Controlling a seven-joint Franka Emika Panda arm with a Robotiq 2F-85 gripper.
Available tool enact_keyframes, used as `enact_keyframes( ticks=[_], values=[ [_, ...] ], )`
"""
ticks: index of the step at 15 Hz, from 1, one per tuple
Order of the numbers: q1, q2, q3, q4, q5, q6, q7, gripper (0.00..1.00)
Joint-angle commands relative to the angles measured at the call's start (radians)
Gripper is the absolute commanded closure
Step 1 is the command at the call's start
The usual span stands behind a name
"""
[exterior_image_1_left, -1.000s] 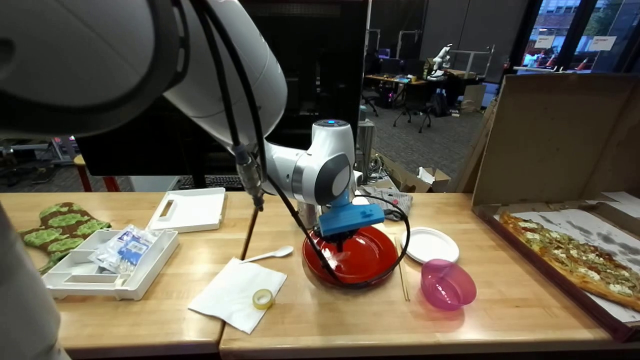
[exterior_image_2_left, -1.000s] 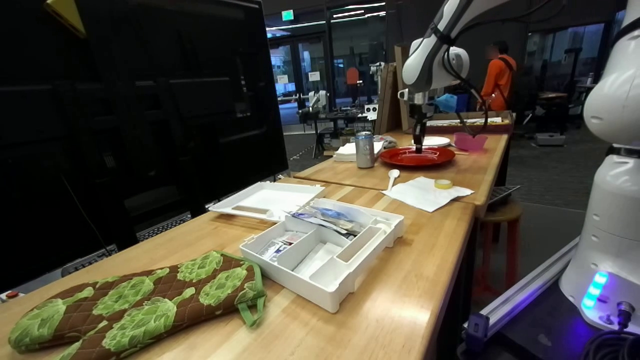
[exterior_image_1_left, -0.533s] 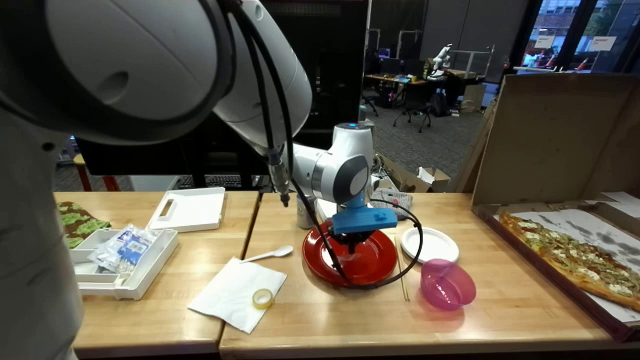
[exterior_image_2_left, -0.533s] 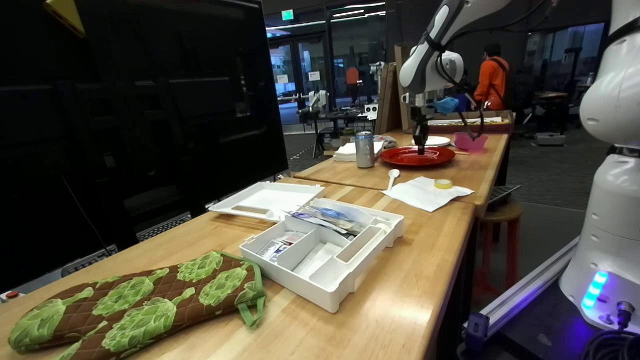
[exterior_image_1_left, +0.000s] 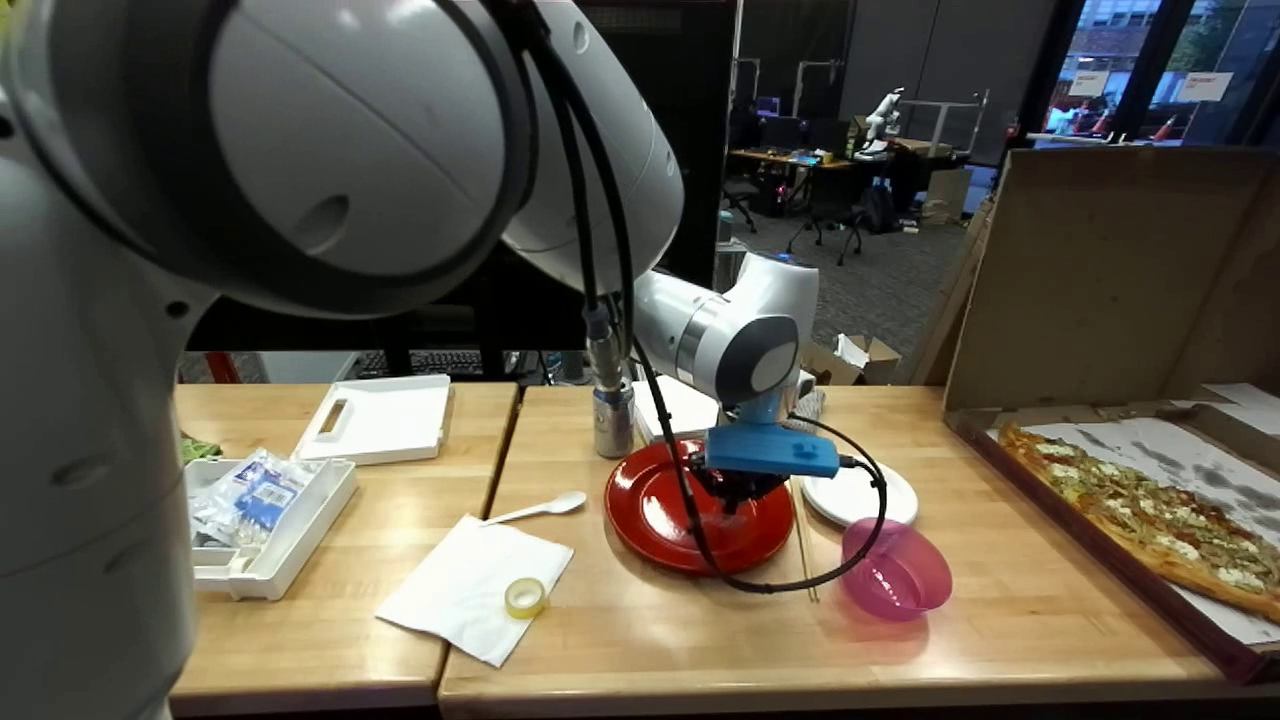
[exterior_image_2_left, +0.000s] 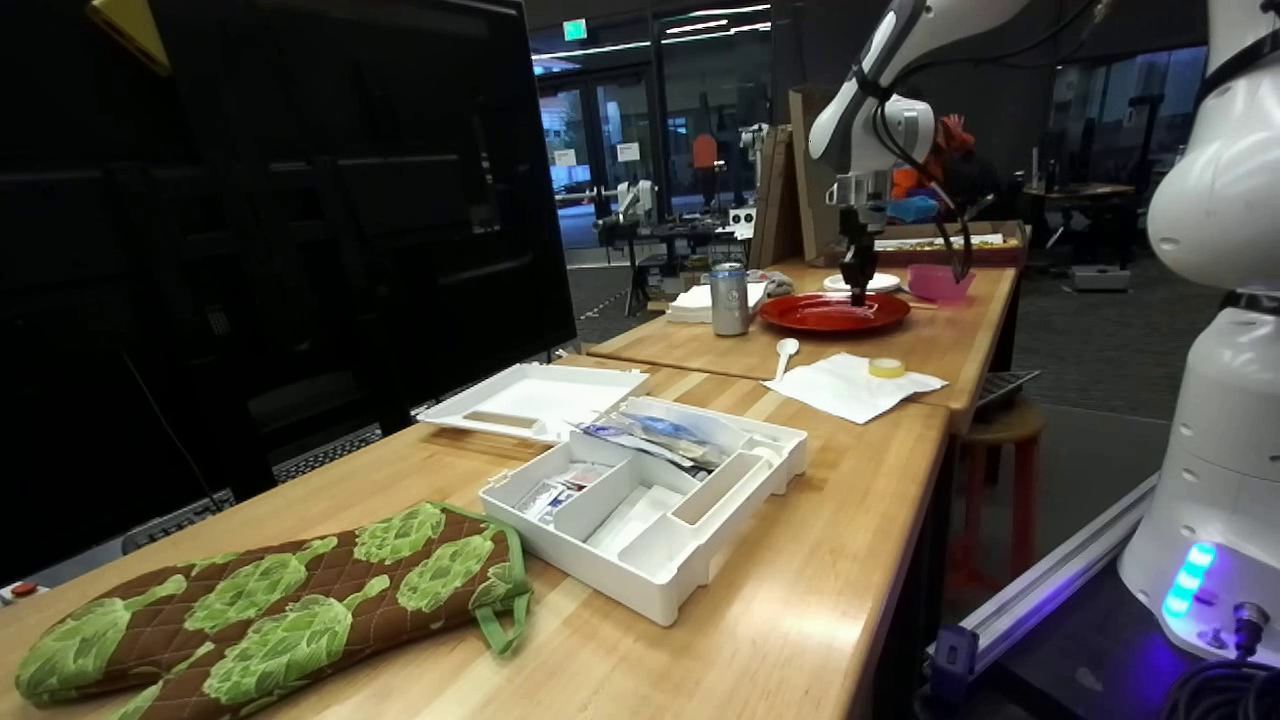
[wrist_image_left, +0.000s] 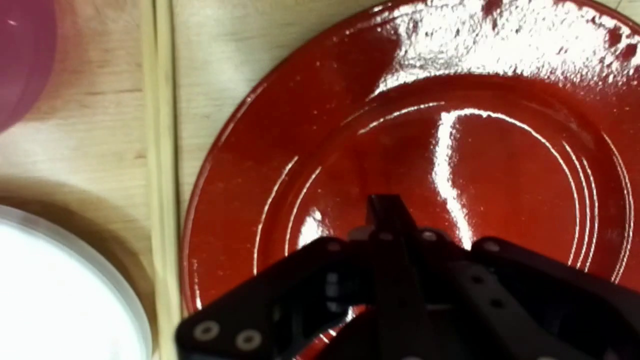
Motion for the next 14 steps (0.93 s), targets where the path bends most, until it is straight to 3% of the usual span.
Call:
enact_keyframes(
  ticks=[1,14],
  values=[
    [-0.02,0.029,-0.001,0.053,0.019,-0.061,-0.014,1.0],
    [-0.042,0.098,-0.043,0.134,-0.116,-0.203,0.012,1.0]
  ],
)
